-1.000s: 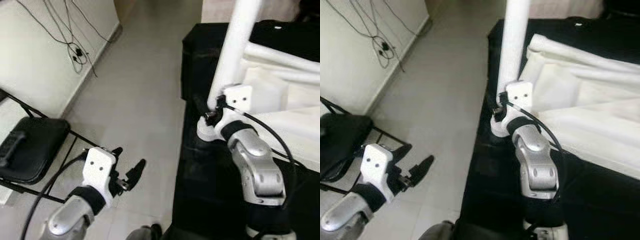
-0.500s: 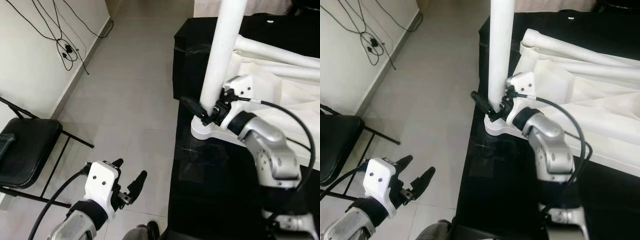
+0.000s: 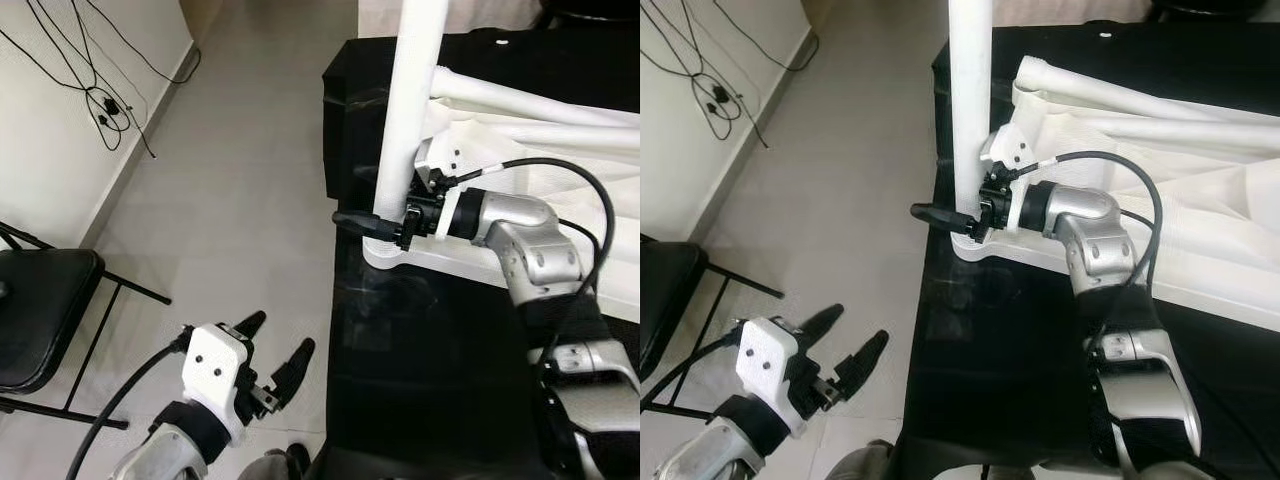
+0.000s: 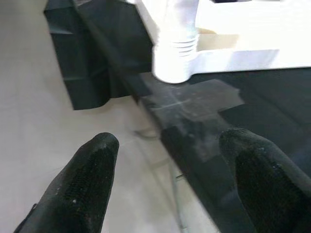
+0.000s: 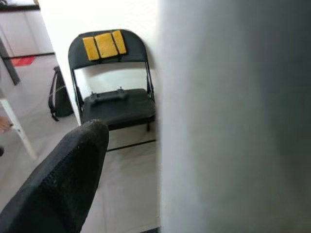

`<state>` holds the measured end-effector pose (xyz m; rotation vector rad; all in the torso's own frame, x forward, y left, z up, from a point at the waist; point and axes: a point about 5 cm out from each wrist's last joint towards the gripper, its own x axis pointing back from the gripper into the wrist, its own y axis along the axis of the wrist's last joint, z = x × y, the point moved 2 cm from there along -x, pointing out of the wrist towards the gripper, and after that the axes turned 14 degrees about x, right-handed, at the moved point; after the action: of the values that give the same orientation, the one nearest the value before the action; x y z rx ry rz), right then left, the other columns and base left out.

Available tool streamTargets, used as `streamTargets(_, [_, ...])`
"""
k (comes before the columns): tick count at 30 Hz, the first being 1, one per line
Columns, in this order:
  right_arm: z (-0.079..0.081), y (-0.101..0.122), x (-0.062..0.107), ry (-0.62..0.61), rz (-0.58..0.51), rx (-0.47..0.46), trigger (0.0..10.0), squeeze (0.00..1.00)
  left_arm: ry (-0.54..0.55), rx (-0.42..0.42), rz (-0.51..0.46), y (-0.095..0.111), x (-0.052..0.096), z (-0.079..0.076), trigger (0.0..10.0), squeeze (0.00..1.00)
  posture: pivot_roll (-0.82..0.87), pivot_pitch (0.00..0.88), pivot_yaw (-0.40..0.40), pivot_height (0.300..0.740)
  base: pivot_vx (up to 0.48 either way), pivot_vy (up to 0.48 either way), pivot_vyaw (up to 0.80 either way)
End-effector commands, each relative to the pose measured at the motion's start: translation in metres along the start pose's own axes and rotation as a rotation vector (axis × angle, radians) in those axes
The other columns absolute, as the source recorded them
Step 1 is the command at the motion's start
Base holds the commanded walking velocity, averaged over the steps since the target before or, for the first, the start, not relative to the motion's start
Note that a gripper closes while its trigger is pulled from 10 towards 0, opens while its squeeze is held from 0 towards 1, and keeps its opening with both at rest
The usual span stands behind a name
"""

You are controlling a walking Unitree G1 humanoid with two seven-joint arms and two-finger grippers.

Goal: Building children table

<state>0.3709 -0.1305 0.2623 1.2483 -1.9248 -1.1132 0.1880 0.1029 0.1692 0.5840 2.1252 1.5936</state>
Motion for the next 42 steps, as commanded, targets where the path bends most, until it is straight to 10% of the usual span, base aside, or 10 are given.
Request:
streamTargets(1, [0.005,-0.001,-0.007,0.042,-0.001,0.009,7.3,0.00,-0.016,0.011,0.004,-0.002,0.002,-0.003,10.0,0.00,0.01,0.257,0.037,0.740,0.000,0.000,0.00])
streamTargets(2, [0.003,-0.001,-0.007,0.050,-0.003,0.006,7.3,0.00,-0.030,0.018,-0.001,-0.001,0.003,-0.004,10.0,0.00,0.01,0.257,0.037,0.740,0.000,0.000,0.00])
streamTargets(3, [0.002,-0.001,-0.007,0.063,-0.002,0.004,0.0,0.00,-0.046,0.012,-0.007,-0.001,0.003,-0.007,10.0,0.00,0.01,0.261,0.034,0.740,0.000,0.000,0.00])
streamTargets(22, [0.016,-0.026,0.030,-0.001,0.086,-0.042,0.0,0.00,0.060,-0.057,-0.090,0.006,0.008,-0.002,10.0,0.00,-0.04,0.267,0.021,0.740,0.000,0.000,0.00])
streamTargets(25, [0.032,-0.027,0.033,-0.149,0.079,-0.127,0.0,0.00,0.065,-0.061,-0.090,0.005,0.008,0.000,10.0,0.00,-0.04,0.268,0.019,0.740,0.000,0.000,0.00])
streamTargets(31, [0.088,-0.071,0.058,-0.817,0.551,-0.150,0.0,0.00,0.061,-0.072,-0.083,0.004,0.009,0.005,10.0,0.00,-0.05,0.270,0.037,0.740,0.000,0.000,0.00])
streamTargets(39, [0.082,-0.065,0.054,-0.814,0.538,-0.113,0.0,0.00,0.058,-0.074,-0.087,0.003,0.006,0.008,10.0,0.00,-0.04,0.251,0.029,0.740,0.000,0.000,0.00])
streamTargets(40, [0.083,-0.064,0.050,-0.780,0.540,-0.139,7.0,0.00,0.059,-0.076,-0.089,0.003,0.006,0.009,10.0,0.00,-0.03,0.252,0.032,0.740,0.000,0.000,0.00])
streamTargets(41, [0.083,-0.064,0.050,-0.780,0.540,-0.139,7.0,0.00,0.059,-0.076,-0.089,0.003,0.006,0.009,10.0,0.00,-0.03,0.252,0.032,0.740,0.000,0.000,0.00])
streamTargets(42, [0.084,-0.062,0.045,-0.726,0.533,-0.142,10.0,0.00,0.059,-0.077,-0.090,0.004,0.005,0.009,10.0,0.00,-0.04,0.252,0.029,0.740,0.000,0.000,0.00])
